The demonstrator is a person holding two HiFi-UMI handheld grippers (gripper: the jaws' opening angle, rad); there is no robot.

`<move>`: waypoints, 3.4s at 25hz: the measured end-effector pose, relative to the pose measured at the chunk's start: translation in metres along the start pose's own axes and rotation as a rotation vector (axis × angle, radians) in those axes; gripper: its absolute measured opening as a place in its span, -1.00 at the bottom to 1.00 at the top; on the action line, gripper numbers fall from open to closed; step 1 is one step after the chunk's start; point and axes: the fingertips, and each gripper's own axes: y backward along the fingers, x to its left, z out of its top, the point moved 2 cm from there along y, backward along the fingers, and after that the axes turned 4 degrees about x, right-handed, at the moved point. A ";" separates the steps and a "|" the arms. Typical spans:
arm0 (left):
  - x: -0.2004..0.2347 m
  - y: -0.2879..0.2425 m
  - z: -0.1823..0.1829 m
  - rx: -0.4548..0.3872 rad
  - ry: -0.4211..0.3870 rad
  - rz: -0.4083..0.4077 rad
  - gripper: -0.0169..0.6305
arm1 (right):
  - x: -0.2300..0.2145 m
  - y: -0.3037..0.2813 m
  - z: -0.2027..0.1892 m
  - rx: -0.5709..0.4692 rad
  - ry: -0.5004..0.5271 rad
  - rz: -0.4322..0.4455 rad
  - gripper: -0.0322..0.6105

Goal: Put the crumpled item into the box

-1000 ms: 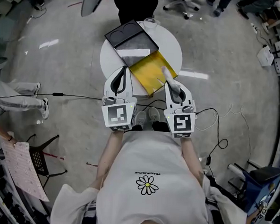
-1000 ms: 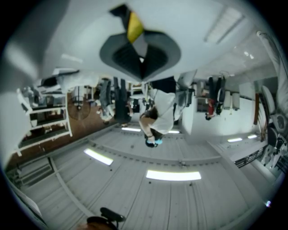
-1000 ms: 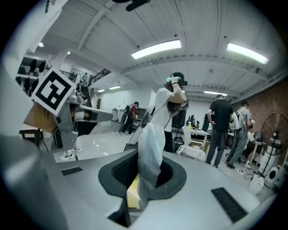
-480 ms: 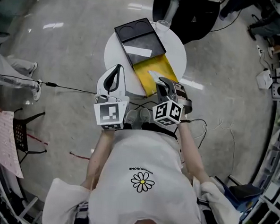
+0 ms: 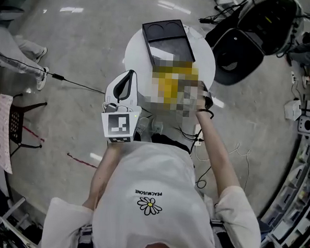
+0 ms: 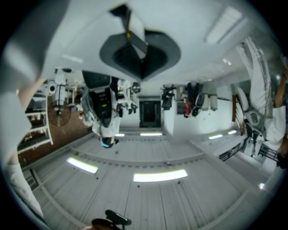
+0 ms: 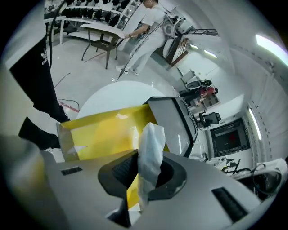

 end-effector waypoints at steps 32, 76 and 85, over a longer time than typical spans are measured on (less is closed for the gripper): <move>0.005 -0.003 -0.012 0.061 0.020 0.030 -0.95 | 0.017 -0.037 -0.015 0.041 -0.171 0.256 -0.24; -0.033 -0.033 0.063 -0.129 -0.058 -0.150 -0.95 | -0.202 0.230 -0.009 -0.739 -1.027 -0.376 -0.89; -0.038 -0.027 0.089 -0.211 -0.066 -0.162 -0.95 | -0.138 0.274 -0.035 -0.729 -1.215 -0.534 -0.90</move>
